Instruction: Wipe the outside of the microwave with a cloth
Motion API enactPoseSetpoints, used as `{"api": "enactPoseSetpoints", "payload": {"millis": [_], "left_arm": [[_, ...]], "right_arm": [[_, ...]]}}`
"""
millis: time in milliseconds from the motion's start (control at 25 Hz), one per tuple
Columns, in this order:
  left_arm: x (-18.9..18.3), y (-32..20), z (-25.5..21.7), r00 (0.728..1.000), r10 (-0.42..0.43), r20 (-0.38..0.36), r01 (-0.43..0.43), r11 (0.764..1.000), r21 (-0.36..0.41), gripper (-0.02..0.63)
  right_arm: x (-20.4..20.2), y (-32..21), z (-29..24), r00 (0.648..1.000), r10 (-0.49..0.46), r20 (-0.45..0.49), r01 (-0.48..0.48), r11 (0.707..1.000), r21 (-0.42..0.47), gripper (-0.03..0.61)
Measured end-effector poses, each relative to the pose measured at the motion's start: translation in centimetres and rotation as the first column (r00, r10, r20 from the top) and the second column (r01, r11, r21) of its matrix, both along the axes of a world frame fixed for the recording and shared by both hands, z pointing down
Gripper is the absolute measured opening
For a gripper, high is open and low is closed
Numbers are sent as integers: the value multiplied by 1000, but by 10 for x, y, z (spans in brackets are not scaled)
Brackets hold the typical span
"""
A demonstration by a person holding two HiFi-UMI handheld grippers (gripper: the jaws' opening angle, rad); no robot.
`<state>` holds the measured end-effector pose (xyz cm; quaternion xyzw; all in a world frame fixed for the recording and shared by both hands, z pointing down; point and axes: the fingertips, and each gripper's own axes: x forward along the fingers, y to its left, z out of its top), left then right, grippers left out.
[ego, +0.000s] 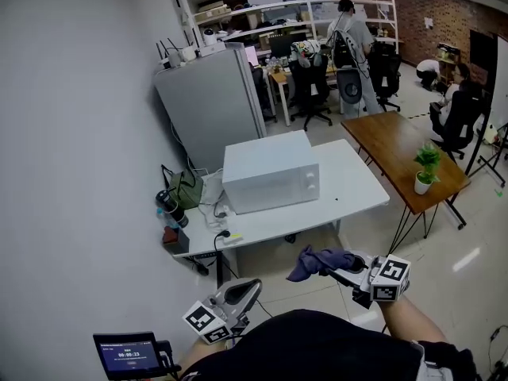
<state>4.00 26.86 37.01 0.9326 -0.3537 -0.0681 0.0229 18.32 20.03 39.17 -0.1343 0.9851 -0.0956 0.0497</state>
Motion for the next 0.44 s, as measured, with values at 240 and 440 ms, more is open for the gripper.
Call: {"api": "enactPoseSetpoints", "payload": {"millis": [240,440], "left_arm": [[-18,3,3,1000,-15,-3,15,1000,8,3],[-25,9,1,1000,-14,-8,14,1000,9,3]], "right_arm": [[-24,4,1,999,-32,-16,33,999,18,74],[-28,9,-4,999,-27,-27,28,999,25,74]]}}
